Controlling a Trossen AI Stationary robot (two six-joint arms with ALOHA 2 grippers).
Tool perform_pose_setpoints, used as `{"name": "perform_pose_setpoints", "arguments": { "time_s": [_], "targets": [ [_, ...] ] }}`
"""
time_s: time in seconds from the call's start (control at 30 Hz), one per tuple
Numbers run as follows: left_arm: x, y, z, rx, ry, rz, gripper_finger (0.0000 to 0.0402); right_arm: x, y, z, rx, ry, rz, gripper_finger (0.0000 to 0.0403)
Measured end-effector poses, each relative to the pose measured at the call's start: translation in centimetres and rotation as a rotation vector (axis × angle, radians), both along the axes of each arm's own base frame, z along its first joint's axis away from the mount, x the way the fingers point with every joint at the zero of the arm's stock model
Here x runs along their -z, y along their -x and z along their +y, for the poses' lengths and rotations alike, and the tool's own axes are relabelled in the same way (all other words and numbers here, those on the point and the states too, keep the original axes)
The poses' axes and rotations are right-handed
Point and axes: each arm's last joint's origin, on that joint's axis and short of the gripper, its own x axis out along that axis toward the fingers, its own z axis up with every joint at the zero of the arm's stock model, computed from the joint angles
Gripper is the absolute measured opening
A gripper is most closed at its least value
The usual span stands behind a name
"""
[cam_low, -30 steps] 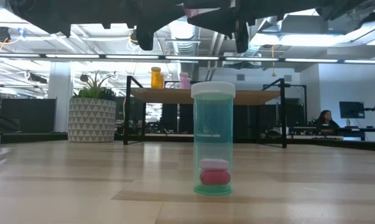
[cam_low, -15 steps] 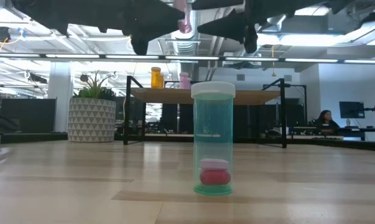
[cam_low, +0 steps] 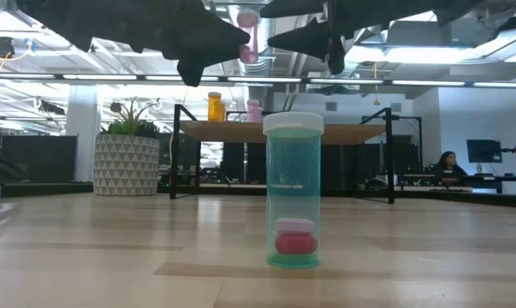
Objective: Pick and place medicine bottles onto shelf by color
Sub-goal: Put the pink pill bottle on the shelf aligned with the other pink pill bottles
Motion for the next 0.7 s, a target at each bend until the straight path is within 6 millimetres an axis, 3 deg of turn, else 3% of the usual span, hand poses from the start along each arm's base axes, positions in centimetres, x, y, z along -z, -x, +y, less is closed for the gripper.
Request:
{"name": "perform_pose_setpoints", "arguments": {
  "time_s": [0.7],
  "targets": [
    [0.0, 0.0, 0.0, 0.002, -0.001, 0.001, 0.0089, -0.6, -0.5, -1.7, -0.111, 0.047, -0.055, 0.0251]
  ]
}}
